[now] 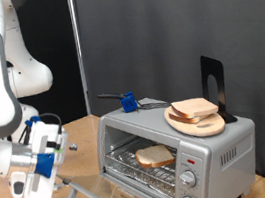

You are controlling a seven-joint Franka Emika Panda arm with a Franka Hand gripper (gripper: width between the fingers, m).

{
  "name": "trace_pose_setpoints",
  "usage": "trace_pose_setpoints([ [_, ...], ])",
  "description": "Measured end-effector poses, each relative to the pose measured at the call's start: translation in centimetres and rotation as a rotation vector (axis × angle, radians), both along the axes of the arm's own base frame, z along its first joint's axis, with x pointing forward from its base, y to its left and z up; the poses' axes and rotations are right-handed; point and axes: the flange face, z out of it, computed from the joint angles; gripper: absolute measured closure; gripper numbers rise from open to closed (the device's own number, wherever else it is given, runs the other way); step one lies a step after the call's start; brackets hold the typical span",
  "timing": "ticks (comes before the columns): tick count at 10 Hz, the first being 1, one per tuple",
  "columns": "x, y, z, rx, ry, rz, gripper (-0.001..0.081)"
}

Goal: Make a piece of toast with the oven

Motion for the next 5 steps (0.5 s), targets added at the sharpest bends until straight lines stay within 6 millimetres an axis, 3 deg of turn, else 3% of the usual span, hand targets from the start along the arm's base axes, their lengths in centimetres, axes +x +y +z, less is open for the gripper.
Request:
trace_pose_setpoints([
  [5, 0.6, 2.0, 6.5, 0.126, -0.044, 0.042, -0.0002],
])
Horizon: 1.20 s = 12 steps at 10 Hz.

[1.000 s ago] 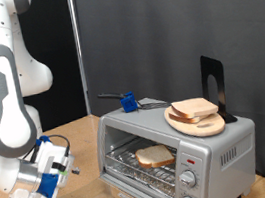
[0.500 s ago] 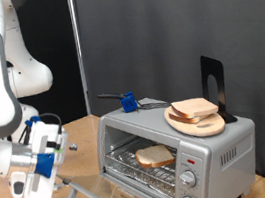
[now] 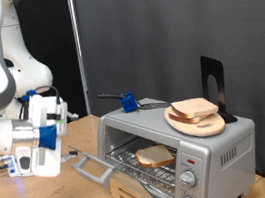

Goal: Make a piece of toast with the oven

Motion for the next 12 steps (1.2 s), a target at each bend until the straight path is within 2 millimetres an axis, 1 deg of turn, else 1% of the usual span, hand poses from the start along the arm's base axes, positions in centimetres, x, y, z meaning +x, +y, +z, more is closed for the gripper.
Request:
trace_pose_setpoints([
  [5, -0.4, 3.1, 6.0, -0.027, -0.002, 0.003, -0.0002],
  [6, -0.8, 3.2, 6.5, -0.075, 0.015, -0.003, -0.0002],
  [7, -1.2, 2.7, 6.2, -0.151, 0.034, -0.026, -0.0002],
  [8, -1.8, 1.7, 5.3, -0.242, 0.068, -0.053, -0.0002],
  [10, -2.6, -1.0, 3.2, -0.407, 0.123, -0.106, -0.0002],
  [12, -2.8, -3.4, 0.9, -0.531, 0.126, -0.158, -0.0002],
])
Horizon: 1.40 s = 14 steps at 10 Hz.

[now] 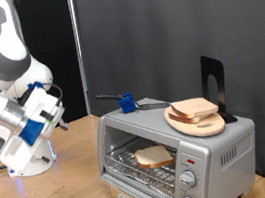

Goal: Make a piece of toast with the oven

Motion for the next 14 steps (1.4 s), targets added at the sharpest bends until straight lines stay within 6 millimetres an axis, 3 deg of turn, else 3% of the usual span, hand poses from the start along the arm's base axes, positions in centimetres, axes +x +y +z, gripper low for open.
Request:
trace_pose_setpoints([
  [4, 0.0, -2.4, -5.1, -0.057, -0.003, -0.003, -0.0002],
  [10, 1.4, -4.2, -13.2, -0.059, 0.056, -0.024, -0.0002],
  [14, 3.7, -1.7, -16.8, 0.135, 0.104, 0.104, -0.0002],
])
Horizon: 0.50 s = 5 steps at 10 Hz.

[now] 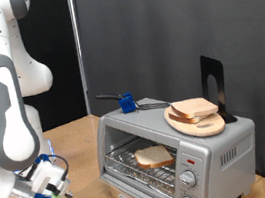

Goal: Make a piece of toast with the oven

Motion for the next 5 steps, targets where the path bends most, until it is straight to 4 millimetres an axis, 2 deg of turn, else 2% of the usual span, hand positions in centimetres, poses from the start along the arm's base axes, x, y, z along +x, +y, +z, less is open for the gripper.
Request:
trace_pose_setpoints([
  [1, 0.2, 0.9, 0.3, 0.064, 0.002, 0.043, -0.0002],
  [3, 0.4, 2.5, 2.0, 0.195, -0.006, 0.107, -0.0002],
  [5, 0.5, 2.7, 4.6, 0.277, -0.037, 0.107, -0.0002],
])
